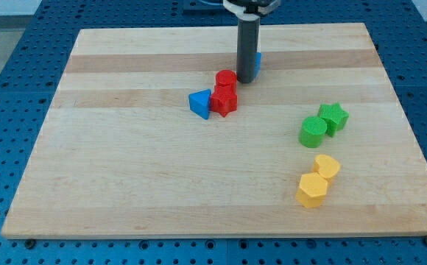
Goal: Slide the red star and the blue triangle towards left
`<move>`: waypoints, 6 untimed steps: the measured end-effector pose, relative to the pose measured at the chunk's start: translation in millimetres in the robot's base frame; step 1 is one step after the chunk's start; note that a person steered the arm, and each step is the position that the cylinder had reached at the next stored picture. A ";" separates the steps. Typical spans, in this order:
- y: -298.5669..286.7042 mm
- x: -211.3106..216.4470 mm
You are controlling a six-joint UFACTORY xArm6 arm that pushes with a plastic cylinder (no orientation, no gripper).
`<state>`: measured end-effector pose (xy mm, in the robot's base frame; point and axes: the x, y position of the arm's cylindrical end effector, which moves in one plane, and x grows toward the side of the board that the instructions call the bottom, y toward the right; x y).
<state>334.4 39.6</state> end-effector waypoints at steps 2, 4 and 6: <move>0.0 -20.0; 0.0 32.6; -17.9 84.4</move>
